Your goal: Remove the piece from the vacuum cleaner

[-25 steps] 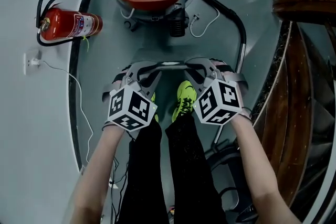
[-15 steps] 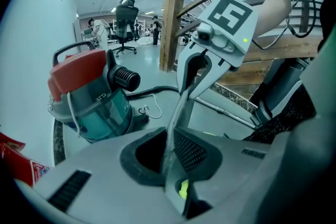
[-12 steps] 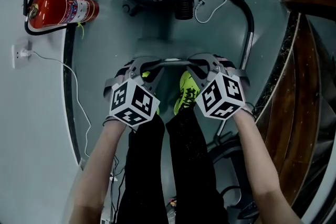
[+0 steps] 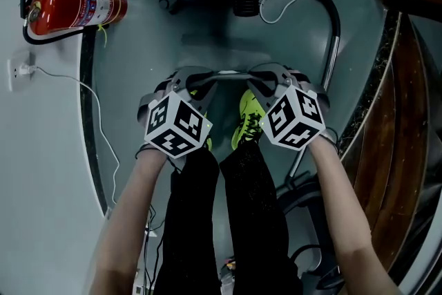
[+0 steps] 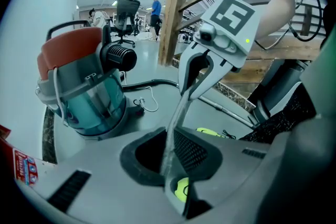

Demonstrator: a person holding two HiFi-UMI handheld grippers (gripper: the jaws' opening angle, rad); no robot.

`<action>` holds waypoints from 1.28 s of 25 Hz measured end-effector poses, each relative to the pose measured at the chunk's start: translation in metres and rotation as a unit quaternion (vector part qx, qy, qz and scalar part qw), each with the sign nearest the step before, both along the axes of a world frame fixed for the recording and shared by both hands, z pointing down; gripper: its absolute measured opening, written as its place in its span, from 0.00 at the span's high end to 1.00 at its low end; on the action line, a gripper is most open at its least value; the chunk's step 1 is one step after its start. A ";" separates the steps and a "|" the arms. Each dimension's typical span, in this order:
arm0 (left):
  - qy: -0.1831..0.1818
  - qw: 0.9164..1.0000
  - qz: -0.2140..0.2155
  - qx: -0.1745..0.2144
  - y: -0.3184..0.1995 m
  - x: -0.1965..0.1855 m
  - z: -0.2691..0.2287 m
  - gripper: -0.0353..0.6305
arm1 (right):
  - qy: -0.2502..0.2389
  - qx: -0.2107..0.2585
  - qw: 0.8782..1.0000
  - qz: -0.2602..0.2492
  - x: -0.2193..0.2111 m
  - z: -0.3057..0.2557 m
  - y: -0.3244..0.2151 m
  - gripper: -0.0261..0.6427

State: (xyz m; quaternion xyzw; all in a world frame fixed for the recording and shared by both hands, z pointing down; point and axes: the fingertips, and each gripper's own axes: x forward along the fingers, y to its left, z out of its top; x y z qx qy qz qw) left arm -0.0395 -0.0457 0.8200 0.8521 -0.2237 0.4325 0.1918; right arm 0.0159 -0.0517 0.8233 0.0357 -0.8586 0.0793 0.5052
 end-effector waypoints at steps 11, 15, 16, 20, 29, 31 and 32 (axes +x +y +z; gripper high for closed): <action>0.004 1.000 -0.003 -0.010 0.004 0.002 0.036 0.86 | 0.003 -0.019 0.999 0.045 0.002 0.035 0.005 0.90; 0.003 1.000 -0.006 -0.014 -0.001 0.000 0.046 0.86 | 0.003 -0.034 0.997 0.068 0.000 0.045 0.001 0.90; 0.004 1.000 -0.007 -0.015 -0.002 -0.001 0.049 0.86 | 0.002 -0.038 0.996 0.076 0.000 0.047 0.000 0.90; 0.009 1.000 -0.020 -0.021 -0.005 -0.003 0.058 0.86 | 0.005 -0.048 0.994 0.102 -0.002 0.057 -0.001 0.90; 0.026 0.998 -0.034 -0.048 -0.002 -0.001 0.067 0.66 | 0.003 -0.082 0.986 0.146 -0.007 0.065 0.001 0.82; 0.027 0.998 -0.032 -0.051 -0.001 -0.002 0.068 0.61 | 0.002 -0.098 0.982 0.160 -0.009 0.067 0.002 0.78; 0.025 0.998 -0.031 -0.052 -0.001 -0.003 0.068 0.59 | 0.002 -0.105 0.981 0.166 -0.010 0.068 0.002 0.77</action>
